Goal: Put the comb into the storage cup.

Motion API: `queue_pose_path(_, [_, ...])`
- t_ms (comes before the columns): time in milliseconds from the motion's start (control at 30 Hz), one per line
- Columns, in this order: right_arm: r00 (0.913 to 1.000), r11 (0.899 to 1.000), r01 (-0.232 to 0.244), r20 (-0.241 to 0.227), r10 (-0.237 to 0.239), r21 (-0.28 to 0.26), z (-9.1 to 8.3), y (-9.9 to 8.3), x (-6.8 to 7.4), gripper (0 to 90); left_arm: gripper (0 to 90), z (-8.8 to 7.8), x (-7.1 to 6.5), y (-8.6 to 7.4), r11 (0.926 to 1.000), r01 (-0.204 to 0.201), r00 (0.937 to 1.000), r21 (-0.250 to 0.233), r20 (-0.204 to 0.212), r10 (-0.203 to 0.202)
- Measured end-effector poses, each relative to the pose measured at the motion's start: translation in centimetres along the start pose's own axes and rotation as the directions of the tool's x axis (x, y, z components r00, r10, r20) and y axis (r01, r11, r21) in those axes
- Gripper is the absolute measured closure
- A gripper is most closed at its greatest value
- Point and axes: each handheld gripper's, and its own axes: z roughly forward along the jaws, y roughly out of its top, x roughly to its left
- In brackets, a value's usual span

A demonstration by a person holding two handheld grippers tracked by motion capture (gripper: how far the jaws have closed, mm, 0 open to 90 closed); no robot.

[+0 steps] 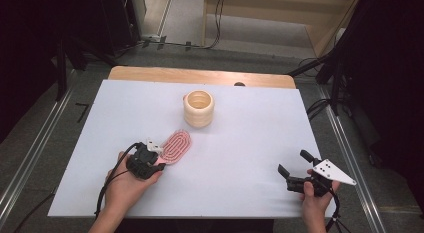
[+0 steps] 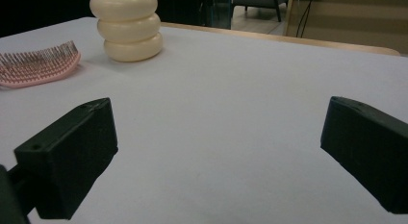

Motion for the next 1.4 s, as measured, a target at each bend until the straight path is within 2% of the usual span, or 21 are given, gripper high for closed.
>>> queue_pose_path(200, [1.0,1.0,0.001,0.0,-0.001,0.004,0.0,0.0,0.0,0.0,70.1,-0.1,0.3,-0.1,1.0,0.002,0.9998,-0.009,0.019,-0.002])
queue_pose_path(233, [1.0,1.0,0.002,0.001,-0.002,0.004,0.0,0.0,0.0,0.0,70.1,-0.2,0.6,-0.2,0.9996,0.014,0.999,-0.023,0.042,-0.014])
queue_pose_path(300, [1.0,1.0,0.004,0.0,-0.004,0.005,0.0,0.0,0.0,0.0,70.1,-0.2,0.8,-0.3,0.9992,0.024,0.9984,-0.033,0.052,-0.023])
queue_pose_path(867, [1.0,1.0,0.008,0.005,-0.008,0.003,0.1,0.0,0.0,0.0,70.2,-0.8,1.1,-0.9,0.9945,0.015,0.9981,-0.104,0.062,-0.008])
queue_pose_path(900, [1.0,1.0,0.005,0.007,-0.005,0.005,0.1,0.0,0.1,0.0,70.2,-0.9,1.1,-1.0,0.9926,0.016,0.9979,-0.12,0.064,-0.008])
queue_pose_path(1200, [0.9999,1.0,0.011,0.011,-0.011,0.005,0.1,0.1,0.1,0.0,70.3,-1.3,1.0,-1.0,0.9863,0.02,0.9965,-0.164,0.083,-0.007])
queue_pose_path(1233, [0.9999,1.0,0.009,0.012,-0.009,0.006,0.1,0.1,0.1,0.0,70.3,-1.3,0.9,-1.0,0.9827,0.024,0.9961,-0.184,0.088,-0.008])
queue_pose_path(1333, [0.9998,1.0,0.012,0.013,-0.012,0.014,0.0,0.2,0.2,0.0,70.3,-1.3,0.8,-1.0,0.9819,0.02,0.9962,-0.188,0.087,-0.004])
queue_pose_path(1400, [0.9999,1.0,0.011,0.008,-0.011,0.016,0.0,0.4,0.3,0.0,70.3,-1.3,0.7,-1.0,0.9771,0.024,0.9966,-0.211,0.082,-0.007])
